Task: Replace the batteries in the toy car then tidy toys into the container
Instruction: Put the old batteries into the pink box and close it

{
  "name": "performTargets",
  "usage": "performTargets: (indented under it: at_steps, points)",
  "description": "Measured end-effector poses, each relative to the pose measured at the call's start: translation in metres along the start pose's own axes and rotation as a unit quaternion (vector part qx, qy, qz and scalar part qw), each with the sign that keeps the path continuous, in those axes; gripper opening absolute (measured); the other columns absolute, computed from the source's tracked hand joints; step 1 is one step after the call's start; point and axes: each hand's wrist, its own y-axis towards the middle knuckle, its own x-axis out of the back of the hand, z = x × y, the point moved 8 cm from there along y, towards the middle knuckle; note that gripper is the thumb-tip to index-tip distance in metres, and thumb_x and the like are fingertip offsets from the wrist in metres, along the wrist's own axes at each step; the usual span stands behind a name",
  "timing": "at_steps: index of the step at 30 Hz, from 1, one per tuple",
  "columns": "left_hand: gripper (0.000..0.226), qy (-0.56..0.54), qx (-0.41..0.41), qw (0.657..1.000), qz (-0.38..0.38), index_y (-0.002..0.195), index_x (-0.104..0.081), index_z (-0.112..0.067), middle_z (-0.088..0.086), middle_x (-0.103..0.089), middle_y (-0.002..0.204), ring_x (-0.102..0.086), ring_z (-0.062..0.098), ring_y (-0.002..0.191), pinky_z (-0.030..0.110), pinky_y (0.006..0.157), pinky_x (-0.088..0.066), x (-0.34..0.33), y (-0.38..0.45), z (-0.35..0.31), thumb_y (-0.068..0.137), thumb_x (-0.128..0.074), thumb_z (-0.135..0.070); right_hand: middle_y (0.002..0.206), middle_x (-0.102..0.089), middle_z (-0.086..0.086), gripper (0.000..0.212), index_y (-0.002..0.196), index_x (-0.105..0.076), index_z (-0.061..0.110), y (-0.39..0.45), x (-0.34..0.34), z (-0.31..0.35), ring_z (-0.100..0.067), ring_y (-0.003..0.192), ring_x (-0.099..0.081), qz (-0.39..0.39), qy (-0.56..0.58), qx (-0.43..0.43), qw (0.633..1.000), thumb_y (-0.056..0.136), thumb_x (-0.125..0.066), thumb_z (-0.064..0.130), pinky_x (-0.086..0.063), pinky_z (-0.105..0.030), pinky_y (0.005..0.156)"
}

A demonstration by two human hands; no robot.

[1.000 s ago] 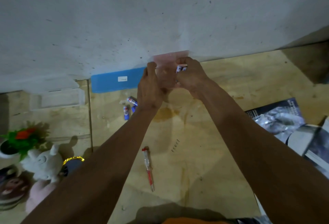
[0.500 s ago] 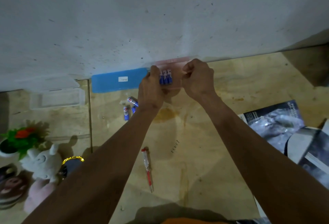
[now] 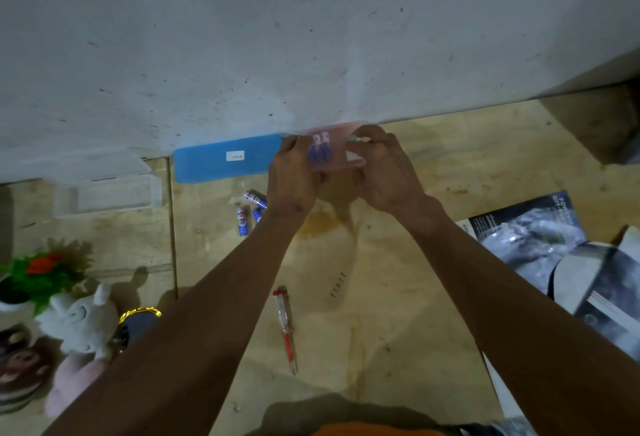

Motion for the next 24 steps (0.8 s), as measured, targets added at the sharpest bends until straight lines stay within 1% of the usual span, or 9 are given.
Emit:
performTargets:
  at_steps: [3,5,7,9,12,14,17,20,24]
  points:
    - [0.046,0.033,-0.028,0.999,0.023,0.115,-0.069,-0.011,0.009,-0.067,0.118,-0.064,0.031,0.105,0.035,0.09,-0.049,-0.001,0.001,0.001,0.072,-0.081,-0.012,0.126,-0.062,-0.012,0.035,0.114,-0.069,0.016,-0.002,-0.001,0.003,-0.034,0.115,-0.056,-0.008,-0.015,-0.018,1.0,0.084,-0.054,0.026,-0.049,-0.037,0.09]
    - [0.044,0.046,-0.052,0.997,0.03,0.12,-0.068,-0.008,0.012,-0.064,0.123,-0.062,0.034,0.108,0.036,0.092,-0.048,0.0,0.0,0.0,0.078,-0.08,-0.014,0.13,-0.06,-0.012,0.028,0.115,-0.068,0.016,-0.005,-0.003,0.001,-0.038,0.113,-0.054,-0.021,-0.028,-0.048,0.998,0.089,-0.059,0.02,-0.053,-0.041,0.083]
    - [0.045,0.053,-0.073,0.995,0.033,0.124,-0.066,-0.005,0.016,-0.062,0.127,-0.062,0.038,0.111,0.039,0.095,-0.049,0.001,0.0,-0.002,0.083,-0.078,-0.018,0.13,-0.059,-0.012,0.027,0.116,-0.068,0.014,-0.009,-0.005,0.001,-0.039,0.111,-0.054,-0.031,-0.057,-0.057,0.996,0.09,-0.066,0.017,-0.056,-0.045,0.078]
    - [0.043,0.07,-0.081,0.993,0.04,0.124,-0.066,-0.003,0.019,-0.06,0.127,-0.061,0.04,0.11,0.043,0.095,-0.051,0.0,0.001,-0.002,0.086,-0.075,-0.021,0.132,-0.056,-0.009,0.03,0.119,-0.066,0.018,-0.01,-0.007,0.002,-0.038,0.113,-0.052,-0.021,-0.099,-0.065,0.993,0.089,-0.069,0.02,-0.054,-0.046,0.078]
    - [0.033,0.078,-0.079,0.993,0.042,0.119,-0.066,-0.003,0.02,-0.056,0.124,-0.059,0.039,0.108,0.046,0.09,-0.054,-0.006,0.005,0.004,0.09,-0.07,-0.016,0.135,-0.05,-0.003,0.032,0.121,-0.063,0.024,-0.01,-0.008,0.004,-0.033,0.118,-0.047,0.003,-0.151,-0.088,0.985,0.089,-0.067,0.023,-0.047,-0.045,0.083]
    - [0.028,0.061,-0.076,0.995,0.038,0.12,-0.064,-0.004,0.019,-0.051,0.12,-0.057,0.038,0.105,0.048,0.087,-0.056,-0.008,0.005,0.006,0.094,-0.063,-0.014,0.137,-0.046,-0.004,0.033,0.123,-0.061,0.022,-0.009,-0.008,0.008,-0.033,0.122,-0.042,0.013,-0.164,-0.097,0.982,0.09,-0.064,0.021,-0.044,-0.047,0.087]
    - [0.034,0.102,-0.074,0.991,0.033,0.129,-0.058,-0.009,0.016,-0.047,0.123,-0.053,0.035,0.109,0.048,0.089,-0.055,-0.01,0.003,0.005,0.096,-0.06,-0.018,0.135,-0.045,-0.009,0.035,0.125,-0.059,0.014,-0.01,-0.009,0.019,-0.033,0.125,-0.038,0.03,-0.177,-0.101,0.979,0.091,-0.06,0.019,-0.041,-0.047,0.09]
    - [0.038,0.158,-0.072,0.984,0.04,0.132,-0.054,-0.015,0.014,-0.044,0.127,-0.048,0.035,0.114,0.046,0.091,-0.051,-0.006,0.003,0.0,0.097,-0.059,-0.027,0.134,-0.046,-0.01,0.032,0.124,-0.059,0.009,-0.012,-0.011,0.027,-0.034,0.124,-0.038,0.027,-0.178,-0.114,0.977,0.094,-0.054,0.018,-0.039,-0.048,0.09]
    - [0.041,0.213,-0.079,0.971,0.071,0.135,-0.05,-0.016,0.013,-0.042,0.132,-0.044,0.034,0.121,0.045,0.096,-0.049,-0.002,-0.001,-0.006,0.096,-0.061,-0.017,0.136,-0.045,-0.01,0.041,0.132,-0.051,0.008,-0.02,-0.015,0.029,-0.034,0.122,-0.039,0.021,-0.186,-0.132,0.973,0.092,-0.054,0.011,-0.04,-0.048,0.088]
